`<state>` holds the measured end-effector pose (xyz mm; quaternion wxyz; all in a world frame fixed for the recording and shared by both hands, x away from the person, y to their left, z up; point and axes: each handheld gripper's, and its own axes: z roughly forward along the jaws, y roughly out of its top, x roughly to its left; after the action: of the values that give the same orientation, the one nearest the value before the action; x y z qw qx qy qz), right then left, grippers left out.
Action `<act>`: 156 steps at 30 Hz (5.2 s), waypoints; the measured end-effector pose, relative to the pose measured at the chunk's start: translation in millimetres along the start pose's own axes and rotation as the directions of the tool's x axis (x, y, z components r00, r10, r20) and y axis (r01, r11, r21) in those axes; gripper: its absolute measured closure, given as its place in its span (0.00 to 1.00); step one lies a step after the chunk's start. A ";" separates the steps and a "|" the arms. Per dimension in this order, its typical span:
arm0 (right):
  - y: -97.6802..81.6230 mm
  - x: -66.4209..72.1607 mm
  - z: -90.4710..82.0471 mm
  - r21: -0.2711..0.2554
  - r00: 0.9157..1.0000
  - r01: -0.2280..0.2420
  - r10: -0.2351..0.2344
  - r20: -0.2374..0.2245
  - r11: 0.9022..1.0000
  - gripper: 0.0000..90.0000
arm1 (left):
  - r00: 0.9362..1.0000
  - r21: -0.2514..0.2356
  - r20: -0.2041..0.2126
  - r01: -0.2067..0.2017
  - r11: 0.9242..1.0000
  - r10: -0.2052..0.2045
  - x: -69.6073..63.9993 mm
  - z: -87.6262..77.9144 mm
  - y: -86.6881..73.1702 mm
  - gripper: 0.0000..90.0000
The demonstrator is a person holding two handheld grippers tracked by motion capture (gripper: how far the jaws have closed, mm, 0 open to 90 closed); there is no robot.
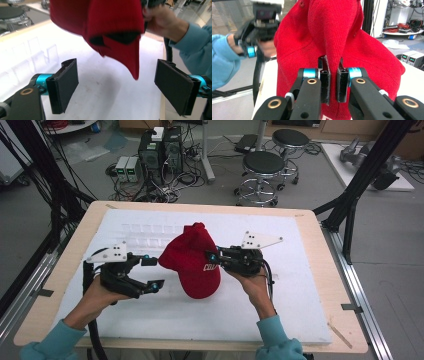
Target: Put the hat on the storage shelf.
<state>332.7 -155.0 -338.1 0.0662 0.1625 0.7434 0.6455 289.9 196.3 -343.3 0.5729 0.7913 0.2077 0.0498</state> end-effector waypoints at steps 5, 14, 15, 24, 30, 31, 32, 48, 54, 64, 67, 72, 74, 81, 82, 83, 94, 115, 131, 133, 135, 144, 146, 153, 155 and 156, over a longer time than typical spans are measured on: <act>1.9 1.3 1.3 -0.018 1.000 0.005 -0.005 0.014 1.000 0.95 | 1.000 0.005 -0.006 0.016 1.000 -0.016 -3.1 17.2 -7.8 0.23; 8.4 -0.3 6.6 -0.051 0.999 0.016 -0.014 0.033 0.999 0.95 | 1.000 0.005 -0.007 0.010 1.000 -0.010 -6.1 33.5 -7.0 0.26; 9.4 -0.6 7.6 -0.053 0.999 0.020 -0.019 0.031 0.998 0.95 | 1.000 0.007 -0.006 0.014 1.000 -0.014 -6.6 35.2 -7.2 0.27; 14.4 1.0 15.5 -0.060 1.000 0.024 -0.023 0.008 0.998 0.95 | 1.000 -0.013 0.010 0.029 1.000 -0.028 -6.5 45.9 -7.6 0.42; 16.4 0.3 14.7 -0.075 1.000 0.022 -0.021 0.015 0.997 0.95 | 0.999 -0.004 0.009 0.045 0.999 -0.045 -5.4 50.3 -9.9 0.48; 16.5 0.3 14.5 -0.080 1.000 0.019 -0.018 0.015 0.997 0.95 | 0.999 -0.006 0.017 0.040 0.999 -0.040 -5.2 50.6 -10.0 0.51; 16.6 0.5 14.6 -0.082 1.000 0.017 -0.016 0.014 0.996 0.95 | 0.999 -0.008 0.028 0.045 0.999 -0.044 -5.6 51.1 -10.1 0.54; 17.2 2.7 17.0 -0.110 1.000 0.017 -0.016 0.010 0.994 0.95 | 0.998 0.013 0.046 0.039 0.999 -0.039 -6.5 53.3 -10.6 0.93; 17.7 3.7 16.4 -0.112 1.000 0.022 -0.022 0.001 0.993 0.93 | 0.999 0.015 0.030 0.034 0.999 -0.034 -7.8 51.4 -9.8 0.94; 17.9 8.6 20.3 -0.025 0.994 0.063 -0.060 0.093 0.998 0.12 | 0.998 0.005 -0.038 0.043 0.999 -0.043 -2.4 40.7 -8.4 0.95; 18.5 8.5 15.6 -0.016 0.991 0.075 -0.073 0.116 0.997 0.12 | 0.997 0.004 -0.066 0.030 1.000 -0.029 0.1 35.5 -6.5 0.95; 18.8 8.7 5.6 0.000 0.986 0.077 -0.076 0.145 0.997 0.12 | 0.995 -0.014 -0.092 0.030 0.999 -0.031 7.0 22.5 -0.9 0.95; 17.2 9.7 0.6 0.007 0.984 0.084 -0.084 0.158 0.996 0.12 | 0.992 -0.018 -0.121 0.021 1.000 -0.023 12.1 14.6 2.7 0.95; 12.4 17.5 -22.9 0.029 0.975 0.124 -0.127 0.180 0.992 0.12 | 0.984 -0.037 -0.180 0.005 0.999 -0.012 24.8 -1.4 11.0 0.95; 11.3 18.6 -27.3 0.029 0.975 0.120 -0.123 0.186 0.992 0.12 | 0.982 -0.038 -0.189 0.002 0.999 -0.009 26.8 -3.0 12.2 0.95; 10.2 19.0 -31.7 0.025 0.973 0.118 -0.121 0.197 0.993 0.12 | 0.981 -0.038 -0.196 0.002 0.999 -0.010 28.6 -4.3 13.5 0.95; -18.4 24.7 -81.6 0.035 0.941 0.071 -0.078 0.328 0.997 0.12 | 0.958 -0.027 -0.284 -0.041 0.999 0.032 52.7 -13.7 32.4 0.95; -87.9 28.9 -130.4 -0.033 0.870 -0.034 0.046 0.491 0.999 0.12 | 0.923 -0.015 -0.384 -0.033 0.999 0.025 97.4 0.6 39.6 0.95; -115.3 17.8 -122.4 0.033 0.793 -0.021 -0.003 0.609 0.999 0.12 | 0.894 -0.002 -0.448 -0.036 0.999 0.031 112.7 22.9 31.5 0.95; -115.2 16.6 -121.8 0.014 0.793 -0.013 0.002 0.609 1.000 0.12 | 0.889 0.013 -0.457 -0.033 0.999 0.035 114.8 24.6 29.1 0.95; -115.9 15.7 -120.9 0.005 0.786 -0.019 0.011 0.618 1.000 0.12 | 0.888 0.018 -0.459 -0.030 0.999 0.035 115.8 24.6 27.0 0.95; -117.5 15.1 -120.9 0.018 0.785 -0.036 0.017 0.620 0.999 0.12 | 0.877 0.018 -0.481 0.007 1.000 0.003 117.0 16.4 4.0 0.95; -117.3 16.8 -121.6 0.015 0.785 -0.039 0.022 0.619 0.999 0.12 | 0.876 0.019 -0.483 0.008 1.000 0.002 116.7 15.4 2.3 0.95; -117.9 18.5 -119.7 0.031 0.798 -0.045 0.017 0.603 0.998 0.12 | 0.876 0.036 -0.481 0.001 0.999 0.017 114.5 18.5 -6.4 0.95; -118.3 19.2 -119.1 0.036 0.800 -0.049 0.017 0.600 0.998 0.12 | 0.876 0.042 -0.482 -0.002 0.999 0.022 113.7 19.8 -8.6 0.95; -118.4 19.9 -118.6 0.035 0.798 -0.051 0.019 0.602 0.998 0.12 | 0.873 0.039 -0.487 -0.010 0.999 0.027 112.9 20.3 -9.8 0.95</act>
<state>259.0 -273.2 -433.3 0.2825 0.3739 0.6967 0.5432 396.2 224.4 -377.3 0.4876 0.7652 0.3385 0.2491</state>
